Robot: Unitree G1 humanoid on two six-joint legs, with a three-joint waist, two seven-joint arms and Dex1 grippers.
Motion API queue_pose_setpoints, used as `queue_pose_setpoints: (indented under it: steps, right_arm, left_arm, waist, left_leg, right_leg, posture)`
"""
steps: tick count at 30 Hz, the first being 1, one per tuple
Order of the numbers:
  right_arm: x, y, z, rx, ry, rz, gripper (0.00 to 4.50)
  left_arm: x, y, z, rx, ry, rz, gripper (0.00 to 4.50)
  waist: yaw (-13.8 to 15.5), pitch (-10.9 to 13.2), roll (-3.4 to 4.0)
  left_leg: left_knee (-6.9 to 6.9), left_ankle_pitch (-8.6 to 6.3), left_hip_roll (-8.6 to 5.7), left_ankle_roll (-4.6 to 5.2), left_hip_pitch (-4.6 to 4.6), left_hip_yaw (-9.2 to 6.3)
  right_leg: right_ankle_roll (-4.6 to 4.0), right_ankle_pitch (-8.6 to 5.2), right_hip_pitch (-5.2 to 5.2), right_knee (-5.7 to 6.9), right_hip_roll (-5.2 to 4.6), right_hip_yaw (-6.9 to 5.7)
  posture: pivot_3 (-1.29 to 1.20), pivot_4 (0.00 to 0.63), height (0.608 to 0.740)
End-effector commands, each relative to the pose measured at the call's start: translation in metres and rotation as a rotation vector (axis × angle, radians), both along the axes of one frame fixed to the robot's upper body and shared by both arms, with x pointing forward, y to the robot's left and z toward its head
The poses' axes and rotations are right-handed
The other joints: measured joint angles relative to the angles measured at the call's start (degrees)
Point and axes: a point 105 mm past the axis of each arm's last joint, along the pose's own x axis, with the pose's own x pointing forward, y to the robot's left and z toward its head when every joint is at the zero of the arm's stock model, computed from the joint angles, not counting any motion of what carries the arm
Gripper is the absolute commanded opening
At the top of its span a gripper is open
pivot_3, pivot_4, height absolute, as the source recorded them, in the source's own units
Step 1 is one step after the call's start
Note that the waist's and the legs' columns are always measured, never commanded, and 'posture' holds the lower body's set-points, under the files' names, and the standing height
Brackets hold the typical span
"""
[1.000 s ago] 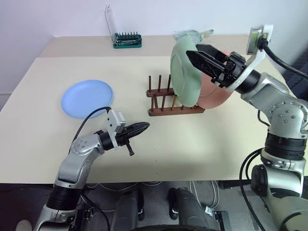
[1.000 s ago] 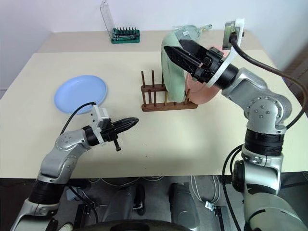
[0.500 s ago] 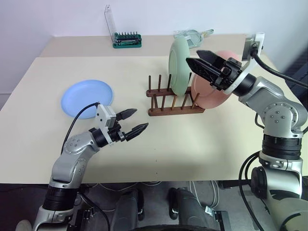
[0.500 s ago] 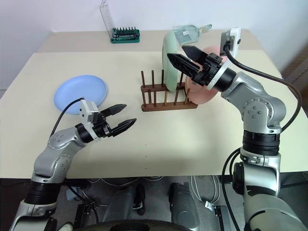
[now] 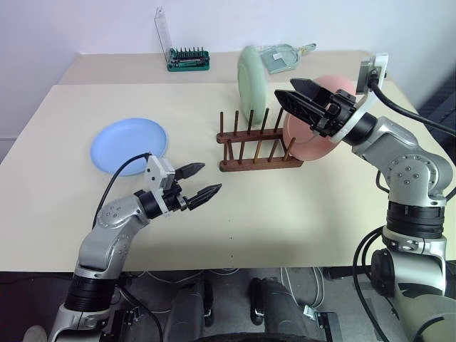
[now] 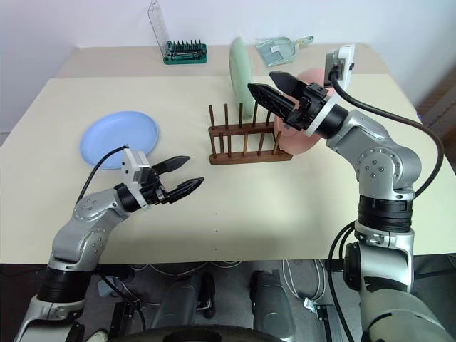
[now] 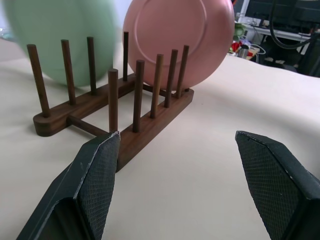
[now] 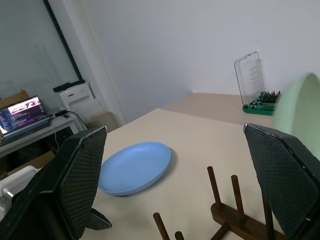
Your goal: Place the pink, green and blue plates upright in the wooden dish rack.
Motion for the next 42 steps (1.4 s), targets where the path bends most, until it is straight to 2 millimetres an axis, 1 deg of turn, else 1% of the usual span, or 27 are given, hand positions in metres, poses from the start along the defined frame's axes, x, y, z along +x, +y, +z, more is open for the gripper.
queue_pose_setpoints:
  steps: [1,20,24,25,27,28,29,30,31,32,33,36,39,40,42]
  right_arm:
    - [-0.005,-0.002,0.011,0.015,-0.055,-0.002,4.50]
    - [-0.005,0.002,0.011,0.014,-0.055,0.006,4.50]
    - [-0.004,0.002,0.011,0.014,-0.055,0.007,4.50]
    - [-0.005,0.003,0.011,0.013,-0.055,0.006,4.50]
    - [-0.005,0.003,0.011,0.013,-0.055,0.006,4.50]
    - [-0.005,0.003,0.011,0.013,-0.055,0.006,4.50]
    - [-0.005,0.003,0.011,0.014,-0.055,0.007,4.50]
    - [-0.005,0.003,0.011,0.015,-0.054,0.007,4.50]
    - [-0.005,0.003,0.010,0.016,-0.053,0.007,4.50]
    - [-0.005,0.004,0.010,0.018,-0.052,0.007,4.50]
    - [-0.005,0.004,0.010,0.020,-0.052,0.008,4.50]
    - [-0.005,0.005,0.010,0.025,-0.050,0.009,4.50]
    - [-0.006,0.006,0.008,0.033,-0.045,0.006,4.50]
    - [-0.006,0.006,0.008,0.035,-0.043,0.005,4.50]
    - [-0.007,0.005,0.006,0.040,-0.040,-0.002,4.50]
  left_arm:
    - [-0.003,-0.004,0.011,0.003,-0.047,-0.023,3.77]
    - [-0.003,-0.005,0.010,0.004,-0.046,-0.021,3.77]
    - [0.001,-0.001,0.010,0.004,-0.047,0.003,3.77]
    - [0.005,0.003,0.010,0.021,-0.055,0.034,3.77]
    - [0.021,0.015,0.000,0.096,-0.025,0.135,4.32]
    - [0.025,0.018,-0.002,0.117,-0.018,0.162,4.49]
    - [0.032,0.024,-0.004,0.144,-0.024,0.200,4.49]
    - [0.047,0.039,-0.002,0.205,-0.050,0.297,4.49]
    - [0.058,0.051,0.000,0.249,-0.072,0.368,4.49]
    - [0.074,0.066,0.004,0.317,-0.098,0.459,4.49]
    - [0.086,0.076,0.009,0.390,-0.133,0.501,4.49]
    - [0.106,0.084,0.015,0.488,-0.166,0.499,4.49]
    - [0.130,0.087,0.010,0.661,-0.188,0.494,4.49]
    - [0.136,0.088,0.010,0.690,-0.190,0.502,4.49]
    - [0.147,0.082,0.016,0.702,-0.207,0.500,4.49]
  waist:
    - [0.0,0.0,0.00]
    - [0.0,0.0,0.00]
    - [0.0,0.0,0.00]
    - [0.0,0.0,0.00]
    - [0.1,0.0,0.00]
    - [0.1,0.0,0.00]
    - [0.0,0.0,0.00]
    - [0.0,0.0,0.00]
    - [0.0,0.0,-0.01]
    - [0.1,0.0,-0.03]
    - [0.1,0.0,-0.06]
    - [0.0,0.0,-0.06]
    - [0.3,0.0,-0.07]
    - [0.4,0.0,-0.07]
    - [0.2,0.0,-0.09]
  left_leg:
    - [0.00,0.00,0.00,0.00,0.00,0.00]
    - [0.00,0.00,0.00,0.00,0.00,0.00]
    - [0.01,0.00,0.00,0.00,0.00,0.00]
    - [0.01,0.00,0.00,0.00,0.00,0.00]
    - [0.02,0.01,0.00,0.00,0.00,0.00]
    - [0.04,0.01,0.00,0.00,0.00,-0.01]
    - [0.06,0.01,0.01,0.00,0.00,-0.01]
    - [0.06,0.01,0.01,0.00,0.01,-0.01]
    - [0.06,0.01,0.00,0.00,0.01,0.00]
    - [0.06,0.01,0.01,0.00,0.02,0.00]
    - [0.09,0.02,0.02,-0.01,0.02,-0.03]
    - [0.09,0.03,0.04,-0.03,0.02,-0.02]
    - [0.06,0.00,-0.01,0.03,0.00,0.05]
    - [0.05,-0.01,-0.02,0.04,-0.02,0.07]
    - [0.06,-0.03,-0.03,0.07,-0.10,0.10]
  right_leg:
    - [0.00,0.00,0.00,0.00,0.00,0.00]
    - [0.01,0.01,0.00,0.01,0.01,0.00]
    - [0.02,0.01,0.00,0.01,0.01,0.00]
    - [0.02,0.01,0.00,0.02,0.01,0.00]
    - [0.02,0.01,0.00,0.03,0.02,0.00]
    - [0.02,0.01,0.01,0.04,0.03,0.00]
    - [0.02,0.02,0.01,0.06,0.04,0.00]
    - [0.02,0.02,0.01,0.06,0.05,0.00]
    - [0.02,0.02,0.01,0.06,0.04,0.00]
    - [0.02,0.02,0.01,0.07,0.06,0.00]
    - [0.02,0.02,0.02,0.10,0.09,-0.01]
    - [0.01,0.03,0.01,0.11,0.11,-0.05]
    - [0.07,0.05,0.02,0.06,0.03,-0.05]
    - [0.27,0.17,0.02,0.01,0.04,-0.05]
    - [0.31,0.20,-0.03,-0.01,0.04,-0.05]
  posture:
    - [0.00,0.150,0.740]
    - [0.00,0.150,0.740]
    - [0.00,0.150,0.740]
    - [0.00,0.150,0.740]
    - [0.00,0.150,0.740]
    - [0.00,0.150,0.740]
    - [0.00,0.150,0.740]
    - [0.00,0.150,0.740]
    - [0.00,0.150,0.740]
    - [0.00,0.150,0.740]
    - [0.00,0.150,0.740]
    - [0.00,0.150,0.740]
    - [0.00,0.150,0.740]
    - [0.00,0.150,0.740]
    - [0.00,0.150,0.740]
